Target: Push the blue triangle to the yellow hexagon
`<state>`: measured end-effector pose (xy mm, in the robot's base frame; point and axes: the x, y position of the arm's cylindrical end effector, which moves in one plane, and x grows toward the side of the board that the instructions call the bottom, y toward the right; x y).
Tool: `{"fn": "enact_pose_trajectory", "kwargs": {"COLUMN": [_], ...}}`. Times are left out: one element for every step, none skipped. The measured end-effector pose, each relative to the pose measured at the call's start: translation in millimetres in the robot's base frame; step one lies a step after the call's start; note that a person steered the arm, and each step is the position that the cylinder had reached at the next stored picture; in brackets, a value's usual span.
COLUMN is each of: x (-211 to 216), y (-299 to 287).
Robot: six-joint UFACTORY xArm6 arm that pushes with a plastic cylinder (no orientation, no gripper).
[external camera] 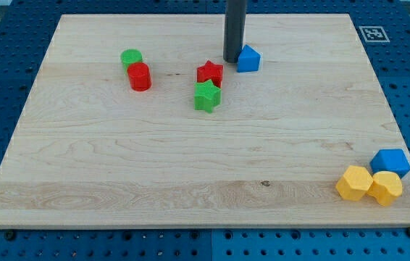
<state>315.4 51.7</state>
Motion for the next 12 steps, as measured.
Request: {"fn": "enact_pose_trajectory", "kwargs": {"x": [-1, 20, 37, 44, 57, 71, 78, 78, 85, 115, 140, 146], "y": [21, 37, 68, 99, 124, 127, 118, 100, 82, 89, 118, 151]}}
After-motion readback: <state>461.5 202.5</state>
